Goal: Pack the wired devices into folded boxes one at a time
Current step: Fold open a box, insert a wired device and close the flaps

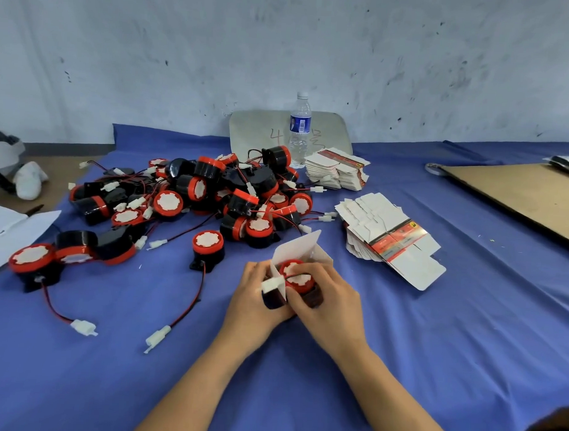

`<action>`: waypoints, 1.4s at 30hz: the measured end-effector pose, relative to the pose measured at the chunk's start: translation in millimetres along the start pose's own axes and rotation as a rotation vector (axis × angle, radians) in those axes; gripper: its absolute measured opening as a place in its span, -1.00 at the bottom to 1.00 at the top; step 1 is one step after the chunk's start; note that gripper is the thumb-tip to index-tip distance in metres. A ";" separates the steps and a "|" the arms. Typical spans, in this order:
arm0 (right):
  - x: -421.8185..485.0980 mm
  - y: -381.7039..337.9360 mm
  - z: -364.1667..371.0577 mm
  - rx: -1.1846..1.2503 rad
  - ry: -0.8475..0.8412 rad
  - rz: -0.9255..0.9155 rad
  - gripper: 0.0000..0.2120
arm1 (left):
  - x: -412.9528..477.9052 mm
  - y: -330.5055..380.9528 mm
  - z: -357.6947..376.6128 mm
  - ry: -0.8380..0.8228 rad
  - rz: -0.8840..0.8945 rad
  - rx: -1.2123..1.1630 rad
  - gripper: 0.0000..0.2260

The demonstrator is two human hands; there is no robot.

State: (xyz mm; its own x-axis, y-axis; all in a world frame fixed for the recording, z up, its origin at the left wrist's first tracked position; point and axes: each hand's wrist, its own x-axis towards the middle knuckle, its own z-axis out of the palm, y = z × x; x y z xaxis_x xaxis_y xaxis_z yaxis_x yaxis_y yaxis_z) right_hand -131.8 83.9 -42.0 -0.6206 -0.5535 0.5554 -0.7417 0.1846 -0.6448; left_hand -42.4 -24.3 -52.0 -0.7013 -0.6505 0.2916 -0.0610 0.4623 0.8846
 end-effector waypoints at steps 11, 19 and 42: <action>1.8 4.7 1.9 -0.023 0.033 0.040 -0.86 | -9.1 5.6 -0.8 0.049 0.108 -0.010 -0.22; 1.5 7.5 0.7 0.057 -0.004 0.121 -0.90 | -14.9 13.7 6.2 0.061 0.290 0.426 -0.70; 6.5 2.6 -10.4 0.029 0.323 -0.123 -0.93 | -14.3 7.7 14.7 -0.159 0.217 0.732 -0.50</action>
State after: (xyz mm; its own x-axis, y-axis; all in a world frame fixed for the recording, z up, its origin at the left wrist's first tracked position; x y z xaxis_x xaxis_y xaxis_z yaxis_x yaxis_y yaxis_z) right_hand -140.4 89.2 -34.6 -0.5788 -0.2839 0.7645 -0.8114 0.1067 -0.5747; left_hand -43.3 -2.6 -54.7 -0.8408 -0.4318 0.3263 -0.3254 0.8851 0.3327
